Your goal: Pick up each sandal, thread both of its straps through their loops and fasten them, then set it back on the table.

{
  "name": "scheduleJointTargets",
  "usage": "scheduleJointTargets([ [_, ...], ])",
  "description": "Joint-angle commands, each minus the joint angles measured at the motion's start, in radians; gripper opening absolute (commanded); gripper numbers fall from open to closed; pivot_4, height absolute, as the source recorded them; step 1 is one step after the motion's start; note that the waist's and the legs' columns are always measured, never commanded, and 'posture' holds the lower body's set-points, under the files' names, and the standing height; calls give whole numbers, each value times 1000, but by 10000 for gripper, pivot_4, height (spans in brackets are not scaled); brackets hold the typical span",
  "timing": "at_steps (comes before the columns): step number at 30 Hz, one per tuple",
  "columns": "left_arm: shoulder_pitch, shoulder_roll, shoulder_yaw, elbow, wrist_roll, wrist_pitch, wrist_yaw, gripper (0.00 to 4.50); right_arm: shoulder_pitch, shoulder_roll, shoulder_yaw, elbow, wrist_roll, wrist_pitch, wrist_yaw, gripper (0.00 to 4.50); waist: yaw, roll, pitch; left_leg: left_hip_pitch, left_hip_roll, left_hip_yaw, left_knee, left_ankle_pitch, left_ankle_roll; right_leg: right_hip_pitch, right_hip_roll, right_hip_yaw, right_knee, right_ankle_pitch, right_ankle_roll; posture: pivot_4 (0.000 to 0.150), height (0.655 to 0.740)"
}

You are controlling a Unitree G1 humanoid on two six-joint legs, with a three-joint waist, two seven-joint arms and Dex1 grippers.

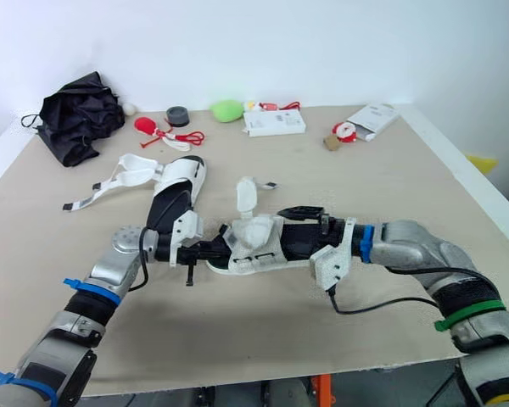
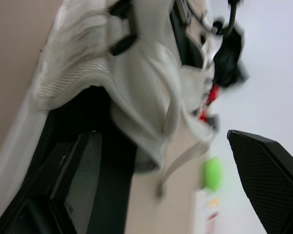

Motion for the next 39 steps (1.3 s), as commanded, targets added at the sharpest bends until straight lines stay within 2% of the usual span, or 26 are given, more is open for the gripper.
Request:
scheduleJointTargets([
  [1,42,15,-53,51,49,23,-16,0,34,-81,-73,-264,390,407,189,44391,1,0,0,0,0,0,0,0,0,0,0,0,0,0,0,1500,7400],
  [5,40,13,-54,53,49,23,-14,0,-10,-164,-145,-551,880,985,233,44391,1,1,0,0,4,-2,0,0,0,0,-1,-2,0,0,-1,1500,7400],
  [6,40,12,-56,53,50,23,-14,0,-68,-156,-147,-582,1003,1146,209,44391,1,1,0,0,4,-3,0,0,0,1,0,-4,0,-1,-1,1500,7400],
  [8,41,9,-57,50,49,25,-12,0,-171,-120,-127,-605,1158,1403,151,44391,1,1,0,0,6,-3,0,0,0,0,0,-6,0,-1,-4,1500,7400],
  [12,42,7,-58,48,48,26,-8,0,-304,22,-59,-572,1164,1746,-24,44391,3,0,-1,-1,8,-5,0,-1,-1,0,-1,-9,0,-3,-7,1500,7400],
  [14,44,5,-58,47,48,26,-6,0,-363,108,-55,-492,1246,1957,-118,44391,5,1,-1,-3,8,-5,0,-1,-2,-2,-1,-9,0,-3,-7,1500,7400],
  [17,51,2,-57,40,49,29,-1,0,-417,238,-65,-374,1270,2183,-227,44391,4,1,-1,-8,7,-5,1,-1,-2,-5,-1,-9,0,0,-8,1500,7400],
  [21,59,-3,-58,34,50,30,3,0,-437,331,-94,-313,1197,2289,-290,44391,7,1,-2,-9,4,-6,1,-2,-1,-5,-3,-10,0,4,-10,1500,7400],
  [24,63,-6,-58,31,50,32,6,0,-452,373,-115,-294,1156,2333,-296,44391,6,1,-2,-9,2,-6,1,-2,-1,-5,-4,-10,0,1,-2,1500,7400],
  [32,65,-13,-62,35,51,26,13,0,-517,480,-150,-184,1061,2390,-250,44391,4,2,-2,-9,1,-6,2,-2,0,-4,-2,-9,0,1,1,1500,7400],
  [39,68,-13,-61,34,53,22,17,0,-539,535,-117,-114,954,2365,-195,44391,4,2,-2,-9,0,-6,2,-2,1,-3,-2,-9,0,2,2,1500,7400],
])
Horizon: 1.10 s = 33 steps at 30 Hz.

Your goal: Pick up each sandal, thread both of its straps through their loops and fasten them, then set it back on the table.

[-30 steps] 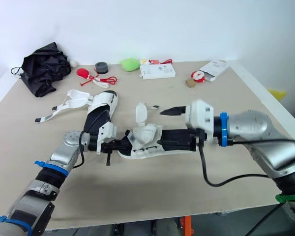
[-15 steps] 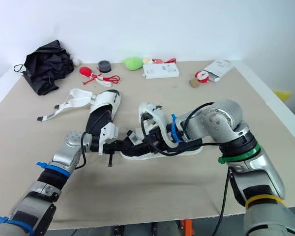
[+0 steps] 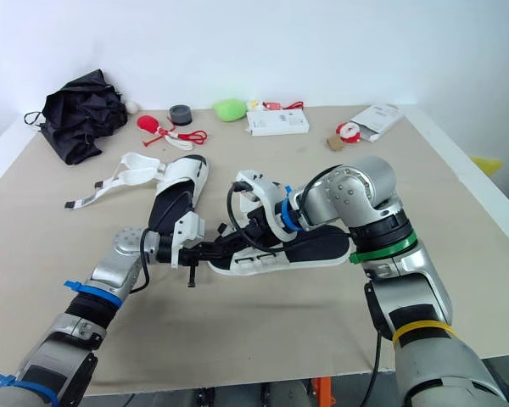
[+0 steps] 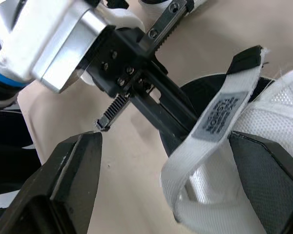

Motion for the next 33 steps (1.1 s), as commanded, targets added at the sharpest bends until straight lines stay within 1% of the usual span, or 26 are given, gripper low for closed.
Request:
scheduleJointTargets([
  [1,48,7,-59,54,56,24,0,0,-31,19,12,43,-71,-42,40,44391,0,0,0,0,0,0,0,0,0,0,0,0,0,0,0,1500,7400],
  [7,61,15,-55,34,53,32,8,0,-31,45,33,115,-169,-101,96,44391,0,0,0,0,0,0,0,0,0,0,0,0,0,0,0,1500,7400],
  [8,63,16,-56,31,53,34,9,0,-31,48,36,123,-183,-113,106,39159,0,0,0,0,0,0,0,0,0,0,0,0,0,0,0,1500,7400],
  [9,68,18,-56,24,52,35,9,0,-31,52,37,125,-195,-121,114,35530,0,0,0,0,0,0,0,0,0,0,0,0,0,0,0,1500,7400],
  [10,72,19,-57,19,52,36,11,0,-30,55,37,125,-204,-128,124,30565,0,0,0,0,0,0,0,0,0,0,0,0,0,0,0,1500,7400],
  [11,75,20,-57,16,51,37,12,0,-29,57,36,124,-211,-133,133,28131,-1,0,0,0,0,0,0,0,0,0,0,0,0,0,0,1500,7400],
  [12,76,20,-57,14,51,38,12,0,-28,58,36,124,-215,-137,140,24221,-2,0,0,0,0,0,0,0,0,0,0,0,0,0,0,1500,7400],
  [13,78,21,-57,11,51,39,13,0,-26,60,34,121,-221,-139,150,17381,-2,0,0,0,0,0,0,0,0,0,0,0,0,0,0,1500,7400],
  [15,78,21,-58,9,50,41,15,0,-21,63,32,115,-234,-142,164,13625,-2,0,0,0,0,0,0,0,0,0,0,0,0,0,0,1500,7400],
  [16,77,20,-58,9,51,42,16,0,-18,65,28,114,-239,-143,167,6677,-2,0,0,0,0,0,0,0,0,0,0,0,0,0,0,1500,7400],
  [17,75,20,-58,11,51,42,16,0,-17,66,25,113,-244,-143,171,2589,-2,0,0,0,0,0,0,0,1,0,0,0,0,0,0,1500,7400],
  [18,73,19,-58,14,51,40,16,0,-14,70,16,113,-248,-140,172,343,-2,0,0,0,0,0,0,0,1,0,0,0,0,0,0,1500,7400],
  [23,64,18,-59,28,52,35,13,0,-3,76,-30,106,-251,-121,183,343,-2,0,0,0,0,0,0,0,1,0,0,0,0,0,0,1500,7400],
  [26,58,16,-59,37,52,32,10,0,13,74,-87,83,-234,-121,193,343,-2,0,0,0,0,0,0,0,1,0,0,0,0,0,0,1500,7400],
  [29,54,12,-60,41,53,30,8,0,44,58,-196,17,-188,-141,212,343,-2,0,0,0,0,0,0,0,1,0,0,0,0,0,0,1500,7400],
  [33,51,12,-61,44,52,30,4,0,141,6,-220,-175,-206,-286,240,343,0,0,0,-1,-1,-1,0,-1,1,0,-1,-1,0,-1,2,1500,7400],
])
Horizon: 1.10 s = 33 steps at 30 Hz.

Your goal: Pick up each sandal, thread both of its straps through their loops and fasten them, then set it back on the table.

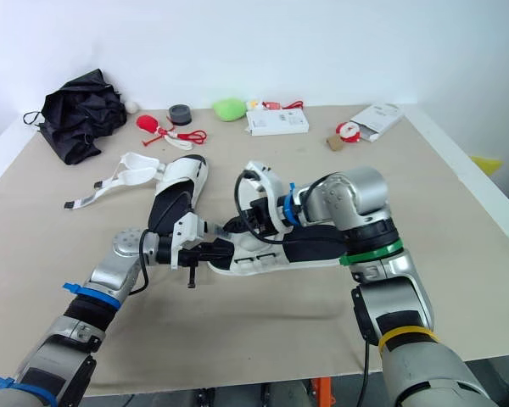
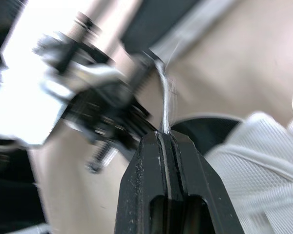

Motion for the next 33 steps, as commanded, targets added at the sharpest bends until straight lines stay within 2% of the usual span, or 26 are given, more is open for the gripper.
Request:
scheduleJointTargets([
  [1,40,10,-58,68,52,29,-11,0,40,-23,-63,-152,12,-108,22,343,-1,0,0,0,0,0,0,0,0,0,0,0,0,-1,2,1500,7400],
  [6,38,9,-61,74,53,28,-18,0,283,-78,-144,-401,-64,-358,-8,343,3,0,0,0,0,-2,0,-1,0,1,0,-2,-1,-2,3,1500,7400],
  [11,31,12,-61,84,52,26,-30,0,432,-39,-185,-518,-143,-645,-25,343,-1,1,0,1,-2,1,0,-2,1,1,-1,1,-1,-3,6,1500,7400],
  [14,22,16,-68,92,55,24,-45,0,537,-47,-113,-554,-319,-953,5,343,0,-1,-1,2,-1,0,0,-2,2,2,0,0,-1,-3,6,1500,7400],
  [17,4,18,-66,106,56,23,-53,0,617,-143,9,-517,-590,-1437,108,343,0,0,0,1,-2,0,0,-2,1,1,-1,0,-1,-5,7,1500,7400],
  [22,-11,16,-64,127,58,15,-60,0,636,-231,38,-349,-730,-1922,162,343,-1,-1,0,2,-3,1,0,-4,2,2,0,0,-1,-5,9,1500,7400],
  [27,-9,15,-64,129,58,13,-60,0,605,-264,60,-217,-795,-2207,162,343,0,-1,1,3,-2,2,1,-4,2,3,0,0,-1,-7,6,1500,7400],
  [33,-8,17,-61,129,57,12,-58,0,626,-360,113,-140,-831,-2394,187,343,0,-1,1,3,-2,1,1,-4,2,3,0,1,-1,-8,4,1500,7400],
])
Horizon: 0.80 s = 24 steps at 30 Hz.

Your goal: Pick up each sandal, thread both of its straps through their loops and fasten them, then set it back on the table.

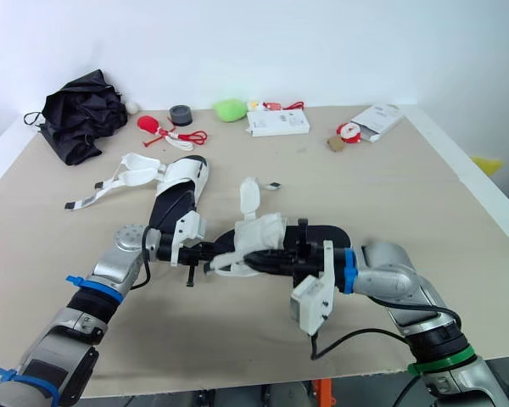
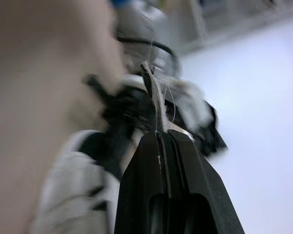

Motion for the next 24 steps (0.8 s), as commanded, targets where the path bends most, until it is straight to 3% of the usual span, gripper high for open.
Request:
scheduleJointTargets([
  [1,42,15,-51,59,60,27,2,0,-3,-49,14,17,2,-66,7,343,0,0,0,0,0,0,0,0,0,0,0,0,0,0,0,1500,7400],
  [4,41,14,-51,60,60,27,3,0,-9,-79,25,21,7,-58,10,343,0,0,0,1,0,0,0,0,0,0,0,0,0,0,-1,1500,7400],
  [5,42,13,-51,61,60,26,3,0,-8,-91,26,23,6,-58,14,7086,0,0,0,1,0,0,0,0,0,1,0,0,0,0,-1,1500,7400],
  [10,41,8,-56,65,61,23,3,0,11,-148,24,19,20,28,44,27527,0,0,0,2,0,0,1,0,0,1,0,1,1,0,-2,1500,7400],
  [12,39,6,-58,70,62,22,0,0,49,-203,6,-32,110,184,89,35753,2,0,0,2,0,0,1,0,0,1,-1,1,1,0,-2,1500,7400],
  [13,38,5,-59,73,63,20,-2,0,80,-238,-9,-86,182,319,115,42132,3,0,0,1,0,0,1,0,0,1,-1,1,1,0,-2,1500,7400],
  [14,37,4,-60,74,63,20,-3,0,111,-273,-22,-142,255,433,134,44643,3,0,0,1,0,0,1,0,0,1,-1,1,1,0,-3,1500,7400],
  [21,30,-2,-64,86,64,15,-9,0,300,-484,-190,-470,678,1005,184,44643,7,1,0,2,1,-1,4,-1,0,3,-7,-2,1,0,-4,1500,7400],
  [24,31,-5,-68,87,63,15,-13,0,300,-601,-270,-539,1054,1370,134,44643,6,2,0,2,1,-2,5,-1,0,3,-7,-3,0,0,-3,1500,7400],
])
